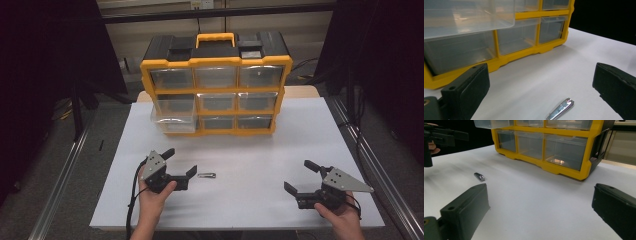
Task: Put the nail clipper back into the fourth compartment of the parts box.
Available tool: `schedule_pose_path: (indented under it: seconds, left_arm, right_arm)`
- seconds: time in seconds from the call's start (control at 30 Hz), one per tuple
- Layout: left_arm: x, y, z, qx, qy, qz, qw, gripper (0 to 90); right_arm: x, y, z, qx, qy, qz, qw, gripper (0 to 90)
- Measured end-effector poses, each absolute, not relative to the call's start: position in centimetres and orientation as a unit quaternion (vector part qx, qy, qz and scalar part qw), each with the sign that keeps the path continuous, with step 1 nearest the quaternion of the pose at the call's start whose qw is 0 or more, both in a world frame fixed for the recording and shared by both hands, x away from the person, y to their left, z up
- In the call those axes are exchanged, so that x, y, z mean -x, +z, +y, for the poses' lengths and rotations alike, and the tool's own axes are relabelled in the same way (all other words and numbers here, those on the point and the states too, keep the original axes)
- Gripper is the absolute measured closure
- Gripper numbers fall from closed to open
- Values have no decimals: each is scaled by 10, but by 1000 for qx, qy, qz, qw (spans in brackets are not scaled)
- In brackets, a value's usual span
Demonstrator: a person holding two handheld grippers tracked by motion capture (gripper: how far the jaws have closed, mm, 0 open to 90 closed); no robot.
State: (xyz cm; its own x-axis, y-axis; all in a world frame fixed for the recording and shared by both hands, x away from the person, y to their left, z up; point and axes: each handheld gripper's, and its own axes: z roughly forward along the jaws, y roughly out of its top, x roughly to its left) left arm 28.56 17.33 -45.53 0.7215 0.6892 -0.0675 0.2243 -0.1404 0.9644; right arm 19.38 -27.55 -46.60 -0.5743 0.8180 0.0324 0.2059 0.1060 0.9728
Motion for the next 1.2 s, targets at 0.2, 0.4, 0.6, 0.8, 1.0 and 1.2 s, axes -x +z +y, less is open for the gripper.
schedule_pose_path:
  seconds: [0.2,0.4,0.6,0.8,1.0,1.2]
  left_arm:
    - [-288,-458,162,-743,195,313,559,13]
    - [-291,-463,152,-753,181,313,549,16]
    - [-294,-464,146,-765,168,304,542,17]
    - [-300,-464,137,-774,167,301,531,18]
    - [-305,-466,133,-779,145,296,533,21]
    - [-310,-464,126,-794,143,303,507,21]
  right_arm:
    - [-194,-466,-276,-370,556,691,275,4]
    - [-194,-466,-276,-369,557,691,275,4]
    - [-195,-466,-275,-370,558,691,273,4]
    - [-195,-467,-276,-372,559,690,272,4]
    - [-195,-467,-276,-370,557,692,272,4]
    - [-195,-467,-275,-371,558,691,269,4]
